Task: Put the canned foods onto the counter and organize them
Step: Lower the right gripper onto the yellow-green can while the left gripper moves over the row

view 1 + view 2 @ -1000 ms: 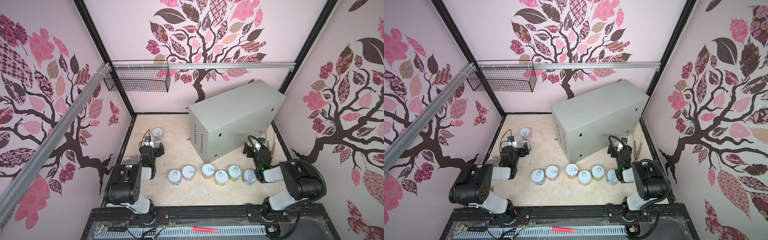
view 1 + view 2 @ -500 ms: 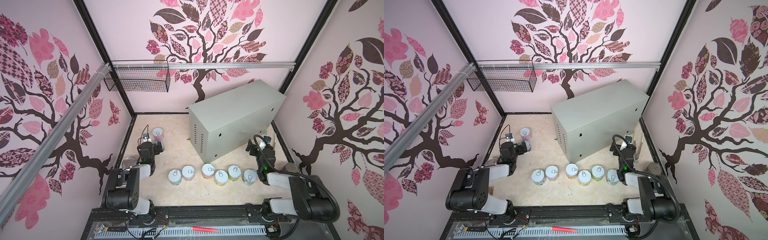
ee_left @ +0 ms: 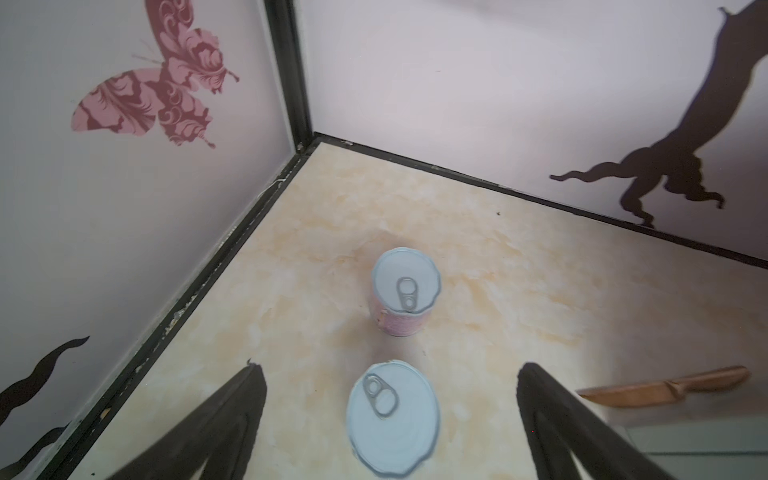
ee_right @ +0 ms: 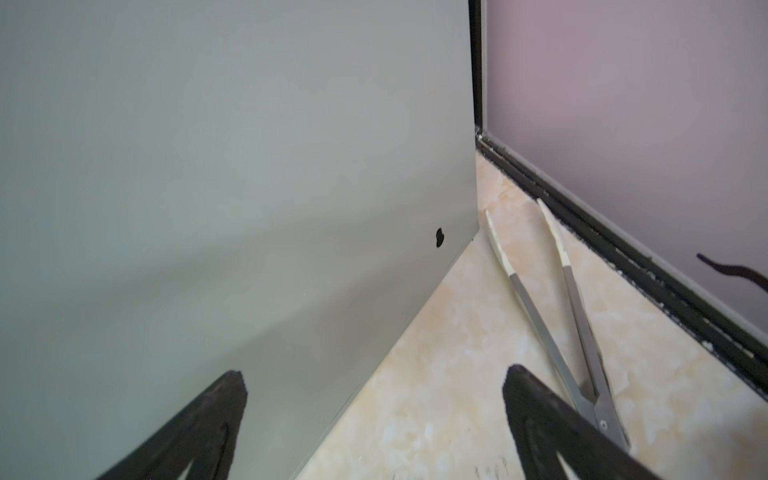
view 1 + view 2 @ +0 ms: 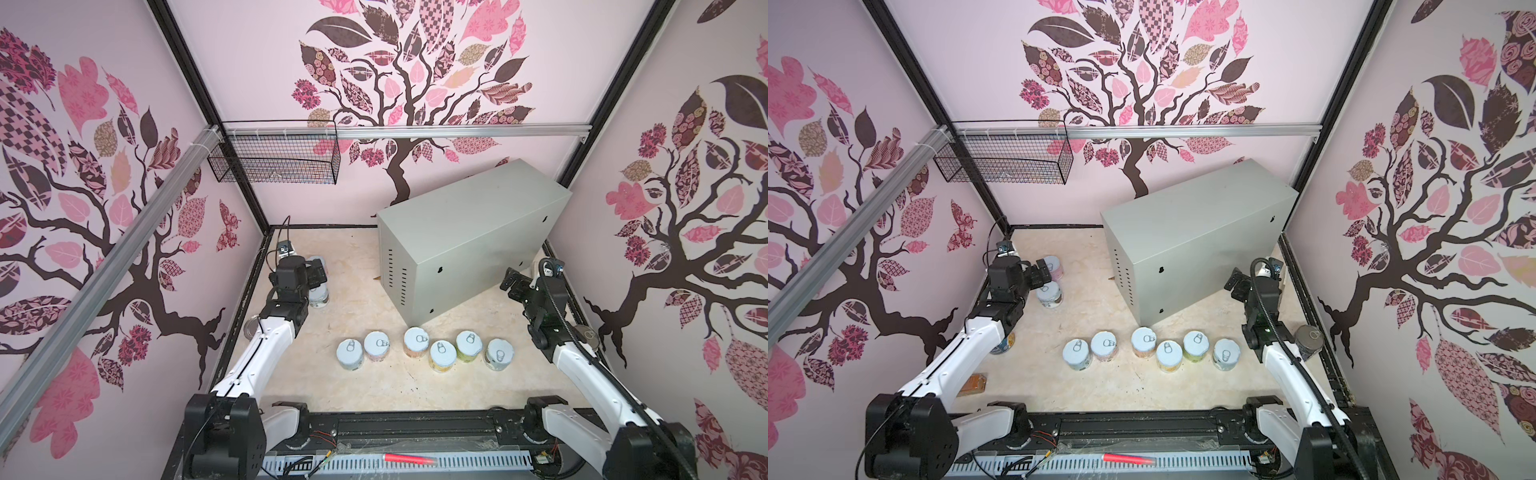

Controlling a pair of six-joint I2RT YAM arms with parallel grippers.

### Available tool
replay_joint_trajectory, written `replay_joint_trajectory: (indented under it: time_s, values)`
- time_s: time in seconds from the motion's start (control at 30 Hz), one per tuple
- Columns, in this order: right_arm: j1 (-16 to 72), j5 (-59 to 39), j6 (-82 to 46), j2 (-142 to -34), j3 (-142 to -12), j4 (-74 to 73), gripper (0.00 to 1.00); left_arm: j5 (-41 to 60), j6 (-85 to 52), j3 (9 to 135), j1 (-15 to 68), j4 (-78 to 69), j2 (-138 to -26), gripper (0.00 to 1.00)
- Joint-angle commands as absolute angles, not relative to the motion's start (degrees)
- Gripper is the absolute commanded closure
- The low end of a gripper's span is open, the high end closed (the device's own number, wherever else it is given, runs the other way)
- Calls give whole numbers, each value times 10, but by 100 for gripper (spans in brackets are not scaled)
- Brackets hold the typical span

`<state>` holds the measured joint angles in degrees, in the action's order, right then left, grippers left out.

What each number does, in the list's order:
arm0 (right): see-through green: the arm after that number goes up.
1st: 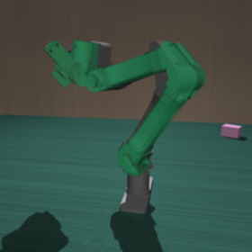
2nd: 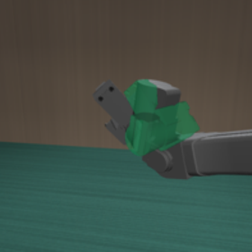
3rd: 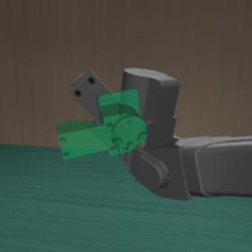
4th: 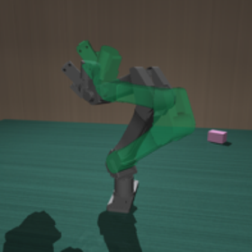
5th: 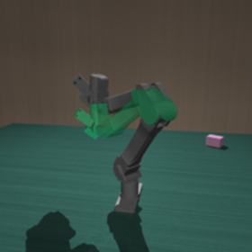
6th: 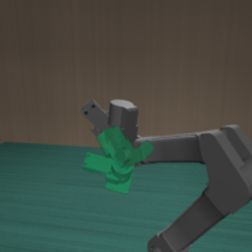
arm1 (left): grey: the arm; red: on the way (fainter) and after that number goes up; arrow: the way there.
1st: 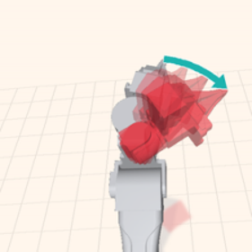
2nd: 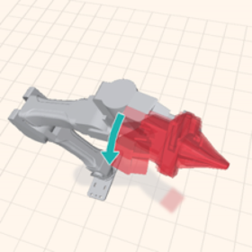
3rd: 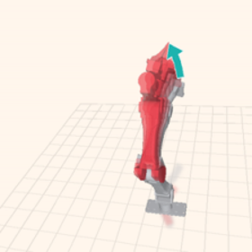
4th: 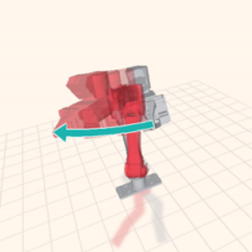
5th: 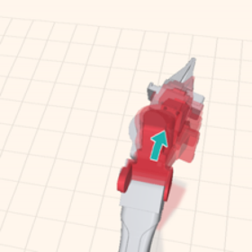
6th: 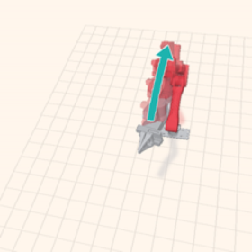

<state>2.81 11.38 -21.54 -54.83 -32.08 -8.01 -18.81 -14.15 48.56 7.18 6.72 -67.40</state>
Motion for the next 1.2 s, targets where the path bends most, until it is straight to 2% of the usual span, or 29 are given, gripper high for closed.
replay_joint_trajectory:
  time_s: [0.0, 0.13, 0.33, 0.53, 0.63, 0.8, 0.9, 1.07, 1.17]
  values:
    - [25, 52, -249, -506, -361, 61, 0, -226, -187, 539, 104, 205, -644, 2]
    - [43, 17, -247, -470, -384, 131, 0, -211, -228, 542, 136, 258, -603, 2]
    - [141, 46, -249, -445, -386, 182, 0, -206, -252, 526, 202, 321, -578, 2]
    - [159, 3, -258, -411, -347, 212, 0, -212, -284, 470, 261, 326, -519, 2]
    - [189, 14, -246, -412, -335, 235, 0, -226, -300, 444, 296, 319, -505, 2]
    - [345, 128, -277, -453, -342, 256, 0, -278, -331, 413, 368, 311, -505, 2]
    - [405, 154, -301, -478, -337, 258, 0, -314, -343, 395, 411, 303, -496, 2]
    - [414, 135, -319, -485, -316, 249, 0, -342, -358, 354, 460, 271, -473, 2]
    - [414, 128, -316, -492, -314, 253, 0, -330, -363, 329, 461, 249, -467, 2]
